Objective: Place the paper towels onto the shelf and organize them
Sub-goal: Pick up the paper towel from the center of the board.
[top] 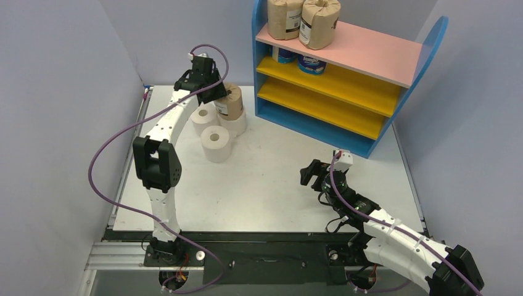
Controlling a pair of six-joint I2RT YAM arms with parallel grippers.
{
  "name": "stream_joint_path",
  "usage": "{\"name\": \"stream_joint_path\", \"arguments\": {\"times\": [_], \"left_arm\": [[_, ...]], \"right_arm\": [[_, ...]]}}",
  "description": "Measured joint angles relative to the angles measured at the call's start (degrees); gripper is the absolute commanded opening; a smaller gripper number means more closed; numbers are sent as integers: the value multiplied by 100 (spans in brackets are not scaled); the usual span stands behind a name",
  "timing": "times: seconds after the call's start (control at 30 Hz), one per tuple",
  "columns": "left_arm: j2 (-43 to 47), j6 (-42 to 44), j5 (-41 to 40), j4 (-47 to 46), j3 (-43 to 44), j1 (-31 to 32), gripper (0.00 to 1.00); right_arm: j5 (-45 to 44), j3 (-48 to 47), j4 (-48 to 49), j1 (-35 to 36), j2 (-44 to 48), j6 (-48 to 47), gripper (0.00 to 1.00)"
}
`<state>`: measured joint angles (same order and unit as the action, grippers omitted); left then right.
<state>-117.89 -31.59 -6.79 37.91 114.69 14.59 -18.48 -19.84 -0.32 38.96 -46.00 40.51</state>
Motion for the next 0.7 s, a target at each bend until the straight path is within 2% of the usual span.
{"name": "stream_joint_path", "arguments": {"times": [0.1, 0.47, 0.7], "left_arm": [[0, 33, 20, -13, -2, 0, 32], [179, 57, 101, 149, -7, 0, 28], [1137, 48, 195, 107, -468, 55, 28]], "right_arm": [[-24, -2, -68, -4, 4, -24, 79], [-170, -107, -435, -4, 341, -107, 79], [-205, -155, -557, -31, 492, -107, 79]]}}
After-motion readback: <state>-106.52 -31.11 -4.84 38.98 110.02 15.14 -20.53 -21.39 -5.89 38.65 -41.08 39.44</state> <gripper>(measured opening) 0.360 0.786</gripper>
